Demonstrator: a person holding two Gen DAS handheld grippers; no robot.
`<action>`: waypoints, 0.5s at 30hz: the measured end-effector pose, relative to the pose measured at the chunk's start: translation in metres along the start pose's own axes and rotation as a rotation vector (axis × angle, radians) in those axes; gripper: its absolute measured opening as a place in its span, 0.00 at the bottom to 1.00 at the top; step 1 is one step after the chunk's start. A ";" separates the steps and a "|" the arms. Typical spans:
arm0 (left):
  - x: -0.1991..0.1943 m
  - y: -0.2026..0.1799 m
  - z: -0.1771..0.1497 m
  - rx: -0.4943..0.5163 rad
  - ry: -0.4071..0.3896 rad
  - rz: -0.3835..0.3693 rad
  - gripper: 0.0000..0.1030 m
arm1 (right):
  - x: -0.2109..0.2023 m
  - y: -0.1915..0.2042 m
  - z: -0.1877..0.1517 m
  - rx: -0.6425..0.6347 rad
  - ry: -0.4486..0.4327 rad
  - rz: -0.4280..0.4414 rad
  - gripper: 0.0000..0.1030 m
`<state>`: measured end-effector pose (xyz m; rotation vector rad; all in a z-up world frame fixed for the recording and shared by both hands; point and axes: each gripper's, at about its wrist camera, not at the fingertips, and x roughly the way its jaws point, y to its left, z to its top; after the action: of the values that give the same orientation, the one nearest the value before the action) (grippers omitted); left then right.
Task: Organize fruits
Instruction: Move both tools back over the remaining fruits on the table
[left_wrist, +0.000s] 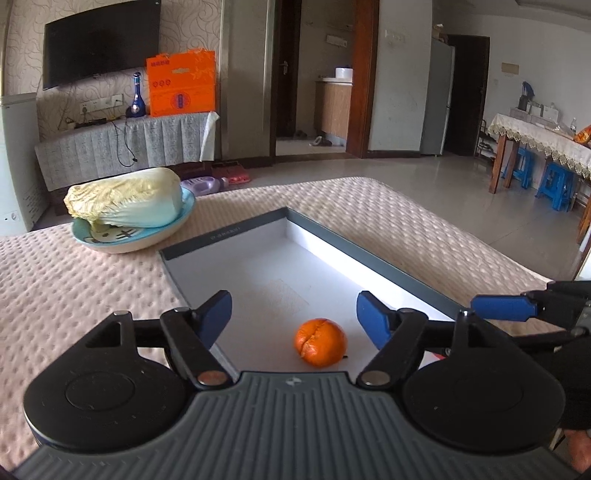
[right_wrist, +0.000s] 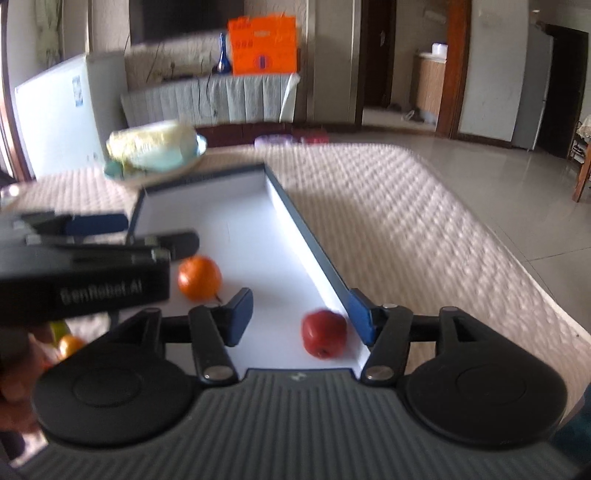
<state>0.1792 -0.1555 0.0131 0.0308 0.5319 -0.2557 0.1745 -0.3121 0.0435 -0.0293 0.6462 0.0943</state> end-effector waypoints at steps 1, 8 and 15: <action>-0.005 0.003 0.000 -0.005 -0.001 0.004 0.77 | -0.002 0.003 0.001 -0.004 -0.008 0.000 0.59; -0.035 0.025 -0.005 -0.037 -0.010 0.058 0.77 | -0.008 0.023 -0.002 -0.025 -0.034 -0.008 0.59; -0.067 0.043 -0.013 -0.082 -0.007 0.106 0.77 | 0.014 0.015 -0.018 -0.036 0.136 -0.146 0.58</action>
<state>0.1276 -0.0966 0.0344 -0.0218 0.5318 -0.1298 0.1731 -0.2967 0.0206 -0.1181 0.7765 -0.0378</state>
